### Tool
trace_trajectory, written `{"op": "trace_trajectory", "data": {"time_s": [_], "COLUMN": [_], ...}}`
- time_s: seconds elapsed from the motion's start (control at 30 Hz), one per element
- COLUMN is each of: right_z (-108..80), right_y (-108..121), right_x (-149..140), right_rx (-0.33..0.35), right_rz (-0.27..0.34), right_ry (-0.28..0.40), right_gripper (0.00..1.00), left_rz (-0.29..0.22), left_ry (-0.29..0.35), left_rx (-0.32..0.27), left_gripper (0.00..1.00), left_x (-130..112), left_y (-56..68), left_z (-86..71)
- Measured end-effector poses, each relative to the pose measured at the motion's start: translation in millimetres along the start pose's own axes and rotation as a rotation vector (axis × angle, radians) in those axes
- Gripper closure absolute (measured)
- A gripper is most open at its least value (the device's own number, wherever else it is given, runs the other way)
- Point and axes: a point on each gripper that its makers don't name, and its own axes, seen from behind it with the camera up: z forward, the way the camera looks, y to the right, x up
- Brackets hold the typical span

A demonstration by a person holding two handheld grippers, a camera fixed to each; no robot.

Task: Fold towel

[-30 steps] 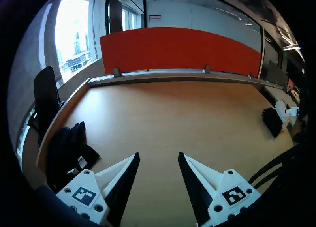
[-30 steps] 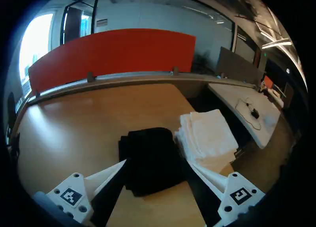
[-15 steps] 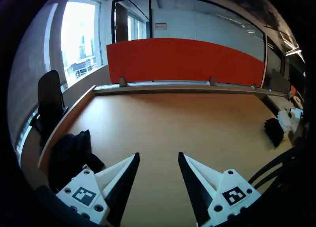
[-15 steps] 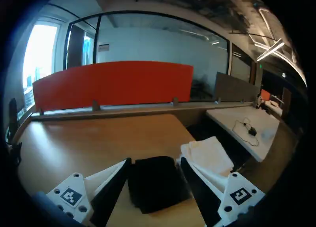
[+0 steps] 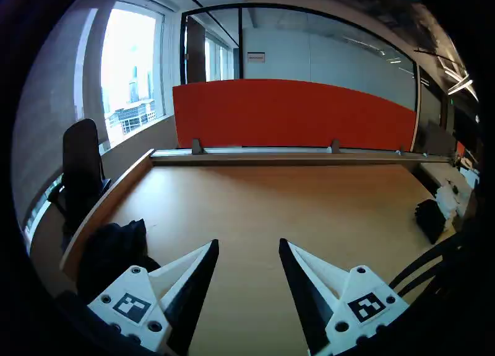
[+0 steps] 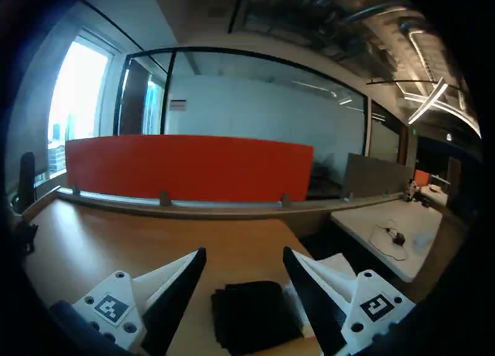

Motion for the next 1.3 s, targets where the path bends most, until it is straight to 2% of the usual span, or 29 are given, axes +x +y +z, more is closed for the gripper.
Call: {"op": "trace_trajectory", "data": {"time_s": [0.17, 0.3, 0.5, 0.8, 1.3], "right_z": [-4.6, -7.0, -8.5, -14.3, -21.7], "right_y": [-22.1, -35.5, -52.5, -85.2, -134.2], "right_x": [17.3, 26.6, 38.0, 56.2, 82.0], "right_rx": [0.082, 0.122, 0.153, 0.198, 0.218], "right_rz": [0.018, 0.009, -0.007, 0.011, 0.044], "right_ry": [0.045, 0.063, 0.081, 0.111, 0.157], "right_gripper": [0.04, 0.04, 0.04, 0.04, 0.04], "left_rz": [-0.005, 0.002, 0.005, 0.010, -0.007], "left_ry": [0.041, 0.074, 0.121, 0.190, 0.251], "left_rx": [0.000, -0.007, -0.012, -0.008, -0.017], "left_gripper": [0.29, 0.29, 0.29, 0.29, 0.29], "left_x": [12.7, 22.7, 37.5, 57.9, 78.7], "left_y": [-3.2, -3.5, -4.7, -8.9, -9.9], "left_z": [0.0, -1.0, -1.9, -3.4, -7.7]}}
